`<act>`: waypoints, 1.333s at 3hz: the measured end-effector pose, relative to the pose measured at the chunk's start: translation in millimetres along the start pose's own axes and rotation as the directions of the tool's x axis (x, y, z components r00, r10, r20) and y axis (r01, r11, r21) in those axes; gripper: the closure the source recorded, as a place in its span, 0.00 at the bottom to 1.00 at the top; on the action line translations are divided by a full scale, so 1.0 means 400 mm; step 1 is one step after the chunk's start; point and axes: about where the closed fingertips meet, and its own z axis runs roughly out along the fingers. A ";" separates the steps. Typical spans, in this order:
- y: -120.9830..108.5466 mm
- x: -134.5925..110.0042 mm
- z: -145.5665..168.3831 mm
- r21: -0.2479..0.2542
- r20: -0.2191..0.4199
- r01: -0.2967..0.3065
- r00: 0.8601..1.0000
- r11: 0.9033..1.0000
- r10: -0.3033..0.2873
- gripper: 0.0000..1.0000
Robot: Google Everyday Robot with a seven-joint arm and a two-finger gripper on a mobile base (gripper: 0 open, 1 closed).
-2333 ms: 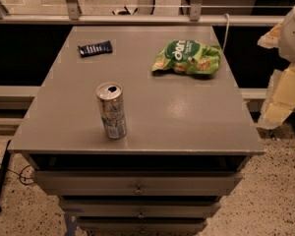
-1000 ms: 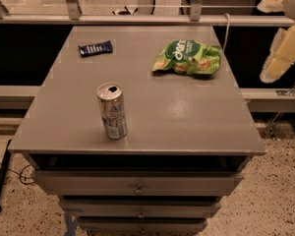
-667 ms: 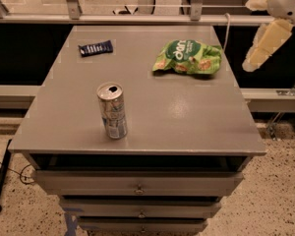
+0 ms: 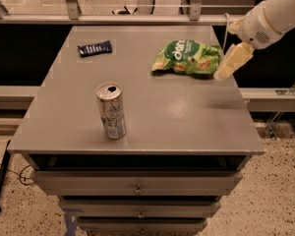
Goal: Pick green rice chip bag
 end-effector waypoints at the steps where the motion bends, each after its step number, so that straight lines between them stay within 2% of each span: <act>1: -0.027 0.031 0.120 -0.021 0.015 -0.052 0.999 0.998 0.052 0.00; 2: -0.065 0.023 0.214 -0.036 0.066 -0.095 0.993 0.995 0.097 0.00; 3: -0.106 -0.009 0.263 -0.049 0.118 -0.148 0.981 0.988 0.153 0.18; 4: -0.130 -0.039 0.269 -0.066 0.134 -0.191 0.971 0.979 0.198 0.42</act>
Offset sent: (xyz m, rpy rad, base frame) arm 0.0935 0.0294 -0.0870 0.1899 0.0402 -0.0684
